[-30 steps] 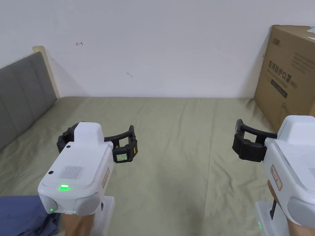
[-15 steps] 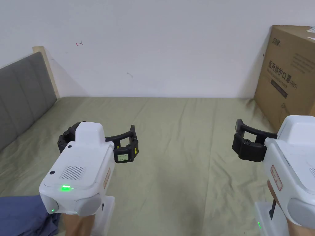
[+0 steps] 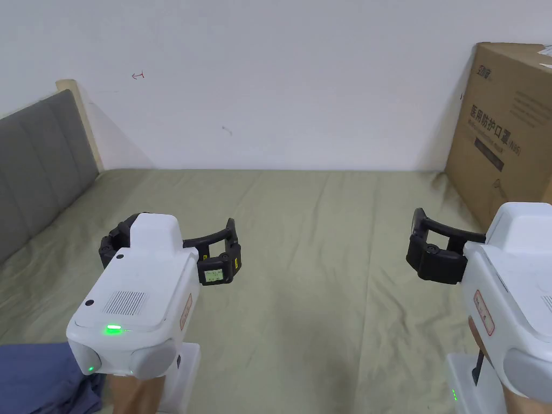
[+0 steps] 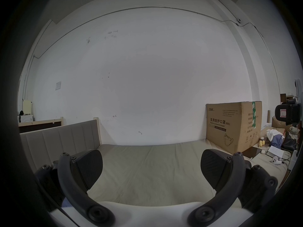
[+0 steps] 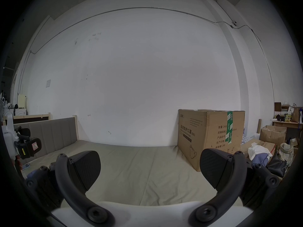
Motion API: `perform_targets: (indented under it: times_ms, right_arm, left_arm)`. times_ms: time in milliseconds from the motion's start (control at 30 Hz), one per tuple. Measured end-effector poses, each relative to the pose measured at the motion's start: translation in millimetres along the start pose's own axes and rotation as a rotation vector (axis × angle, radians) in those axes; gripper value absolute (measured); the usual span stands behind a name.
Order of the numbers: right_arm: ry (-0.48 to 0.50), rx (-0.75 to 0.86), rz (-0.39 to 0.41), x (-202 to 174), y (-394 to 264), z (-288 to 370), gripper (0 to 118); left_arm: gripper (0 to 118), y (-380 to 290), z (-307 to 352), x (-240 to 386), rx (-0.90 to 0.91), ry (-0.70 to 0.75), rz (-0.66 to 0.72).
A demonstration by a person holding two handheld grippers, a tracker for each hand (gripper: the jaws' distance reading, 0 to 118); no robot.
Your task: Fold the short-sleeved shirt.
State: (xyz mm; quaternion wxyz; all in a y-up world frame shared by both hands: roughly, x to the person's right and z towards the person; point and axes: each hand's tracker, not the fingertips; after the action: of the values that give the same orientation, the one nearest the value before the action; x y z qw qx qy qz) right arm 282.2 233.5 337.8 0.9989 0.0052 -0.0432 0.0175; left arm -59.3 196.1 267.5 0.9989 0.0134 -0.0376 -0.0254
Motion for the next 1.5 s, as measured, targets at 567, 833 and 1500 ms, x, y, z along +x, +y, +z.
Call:
perform_targets:
  times_ms: [567, 833, 1500]
  right_arm:
    - [-0.005, 0.001, 0.007, -2, -1, -1, 118]
    - [-0.085, -0.064, 0.019, -8, 0, -9, 118]
    - [-0.070, -0.518, -0.290, -12, 24, -24, 117]
  left_arm:
    - [118, -4, 0, -1, -0.005, 0.004, -0.008]
    - [118, -3, 1, -2, -0.002, 0.004, -0.003]
    - [118, 5, 2, -8, 0.007, -0.020, 0.045]
